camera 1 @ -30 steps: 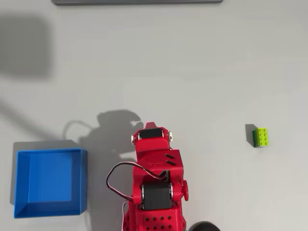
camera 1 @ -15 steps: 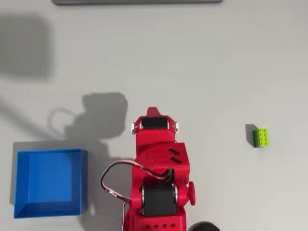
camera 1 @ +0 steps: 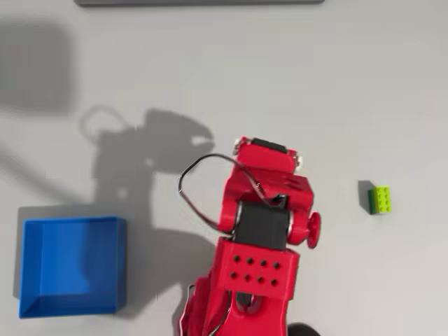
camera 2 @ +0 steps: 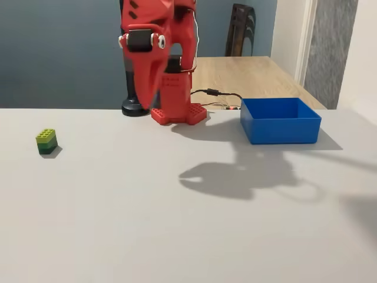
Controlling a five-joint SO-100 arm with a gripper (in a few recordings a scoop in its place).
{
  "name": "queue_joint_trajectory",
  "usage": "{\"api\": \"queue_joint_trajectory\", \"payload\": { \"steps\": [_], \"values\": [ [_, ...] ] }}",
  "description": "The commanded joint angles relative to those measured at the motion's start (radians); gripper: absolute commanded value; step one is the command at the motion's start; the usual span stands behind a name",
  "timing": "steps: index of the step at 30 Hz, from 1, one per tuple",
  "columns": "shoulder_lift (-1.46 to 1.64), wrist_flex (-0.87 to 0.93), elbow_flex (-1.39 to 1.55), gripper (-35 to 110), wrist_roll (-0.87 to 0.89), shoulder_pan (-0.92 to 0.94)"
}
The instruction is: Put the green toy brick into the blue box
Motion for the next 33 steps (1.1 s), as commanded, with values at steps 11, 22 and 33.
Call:
{"api": "queue_joint_trajectory", "payload": {
  "steps": [11, 22, 33],
  "values": [
    [-0.173, 0.002, -0.155, 2, 0.011, 0.402],
    [-0.371, -0.072, -0.224, 7, 0.051, 0.629],
    [-0.514, -0.080, -0.333, 27, 0.110, 0.661]
  ]
}}
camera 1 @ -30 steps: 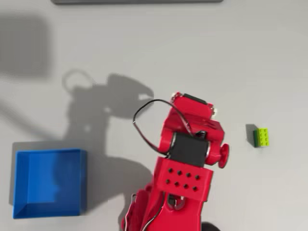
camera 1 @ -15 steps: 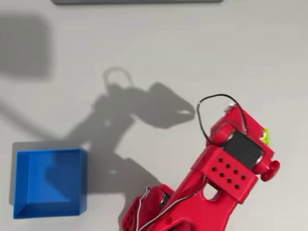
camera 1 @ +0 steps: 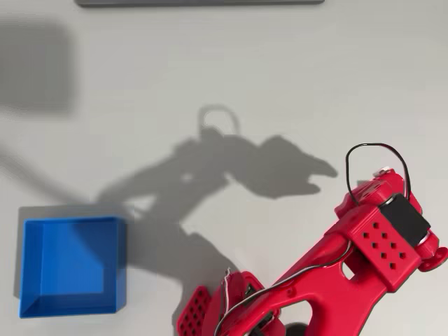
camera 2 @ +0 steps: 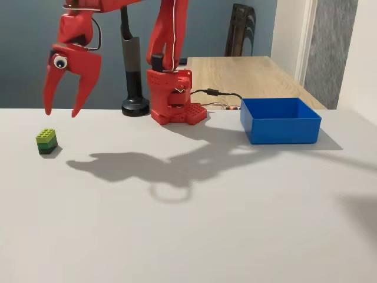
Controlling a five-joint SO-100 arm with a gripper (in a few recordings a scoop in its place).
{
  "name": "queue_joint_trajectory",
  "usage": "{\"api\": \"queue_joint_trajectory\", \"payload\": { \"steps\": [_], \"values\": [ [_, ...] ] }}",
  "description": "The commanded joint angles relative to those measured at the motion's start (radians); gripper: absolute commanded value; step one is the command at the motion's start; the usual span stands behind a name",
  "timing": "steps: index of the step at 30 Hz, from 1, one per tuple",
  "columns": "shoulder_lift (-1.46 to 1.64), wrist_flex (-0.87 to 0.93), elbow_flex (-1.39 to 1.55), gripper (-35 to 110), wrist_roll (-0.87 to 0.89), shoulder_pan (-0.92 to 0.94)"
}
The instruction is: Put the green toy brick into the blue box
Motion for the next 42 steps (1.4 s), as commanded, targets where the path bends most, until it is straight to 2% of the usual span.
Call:
{"api": "queue_joint_trajectory", "payload": {
  "steps": [1, 12, 24, 42],
  "values": [
    [-0.015, -0.017, -0.086, 28, 0.025, 0.026],
    [-0.130, -0.202, -0.011, 32, 0.049, 0.077],
    [-0.141, -0.387, 0.204, 31, 0.054, 0.115],
    [-0.144, -0.423, 0.172, 30, 0.126, 0.106]
  ]
}}
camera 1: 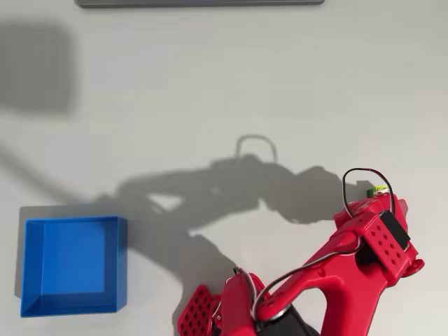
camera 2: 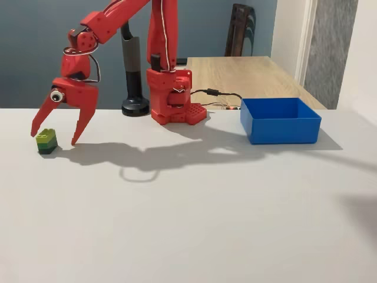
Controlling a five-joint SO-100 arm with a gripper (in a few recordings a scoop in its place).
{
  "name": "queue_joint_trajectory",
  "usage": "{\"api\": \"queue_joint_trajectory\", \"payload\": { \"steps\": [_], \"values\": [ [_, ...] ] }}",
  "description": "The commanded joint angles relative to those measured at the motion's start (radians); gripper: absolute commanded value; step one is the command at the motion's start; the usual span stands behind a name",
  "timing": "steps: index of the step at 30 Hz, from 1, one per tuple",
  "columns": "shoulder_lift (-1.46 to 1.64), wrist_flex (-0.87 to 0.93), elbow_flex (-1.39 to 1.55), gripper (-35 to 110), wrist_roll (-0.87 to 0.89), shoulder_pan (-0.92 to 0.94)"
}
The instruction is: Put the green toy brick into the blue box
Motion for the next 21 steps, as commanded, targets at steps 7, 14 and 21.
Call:
{"api": "queue_joint_trajectory", "payload": {
  "steps": [7, 14, 21],
  "values": [
    [0.028, -0.012, -0.086, 30, 0.048, -0.017],
    [0.028, -0.046, -0.084, 25, 0.063, -0.032],
    [0.026, -0.106, -0.063, 24, 0.069, -0.034]
  ]
}}
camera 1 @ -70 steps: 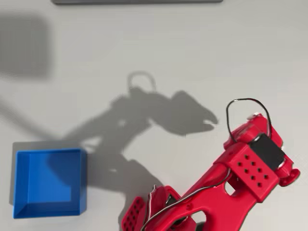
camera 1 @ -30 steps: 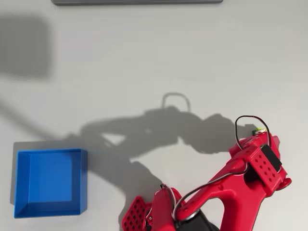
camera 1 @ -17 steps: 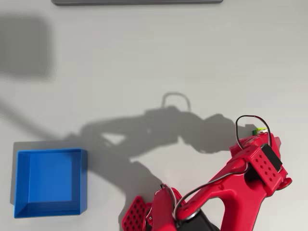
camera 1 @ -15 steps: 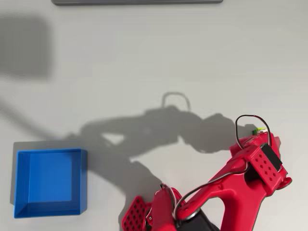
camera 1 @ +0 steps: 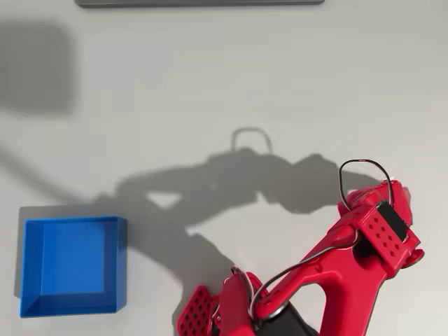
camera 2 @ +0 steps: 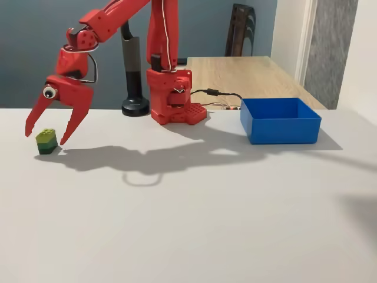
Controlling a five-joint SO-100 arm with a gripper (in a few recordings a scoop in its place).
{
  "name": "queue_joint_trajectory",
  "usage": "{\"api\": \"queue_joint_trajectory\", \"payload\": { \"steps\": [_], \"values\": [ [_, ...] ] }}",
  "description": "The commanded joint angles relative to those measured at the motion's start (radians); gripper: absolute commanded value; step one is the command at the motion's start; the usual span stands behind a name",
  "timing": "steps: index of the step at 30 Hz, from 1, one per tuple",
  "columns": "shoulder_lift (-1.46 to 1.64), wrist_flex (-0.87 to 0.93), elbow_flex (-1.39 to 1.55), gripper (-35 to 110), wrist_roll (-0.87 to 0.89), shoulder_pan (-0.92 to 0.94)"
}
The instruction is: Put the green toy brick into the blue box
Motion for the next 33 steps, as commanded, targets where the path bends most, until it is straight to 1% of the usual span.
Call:
{"api": "queue_joint_trajectory", "payload": {
  "steps": [1, 6, 10, 16, 25, 30, 33],
  "values": [
    [0.026, -0.021, -0.029, 23, 0.018, 0.011],
    [0.026, -0.035, -0.003, 20, 0.021, 0.011],
    [0.026, -0.051, 0.006, 13, 0.021, 0.012],
    [0.026, -0.060, 0.021, 13, 0.020, 0.021],
    [0.026, -0.066, 0.021, 2, 0.008, 0.035],
    [0.026, -0.055, -0.031, 0, -0.003, 0.031],
    [0.028, 0.008, -0.081, 0, -0.006, 0.020]
  ]
}}
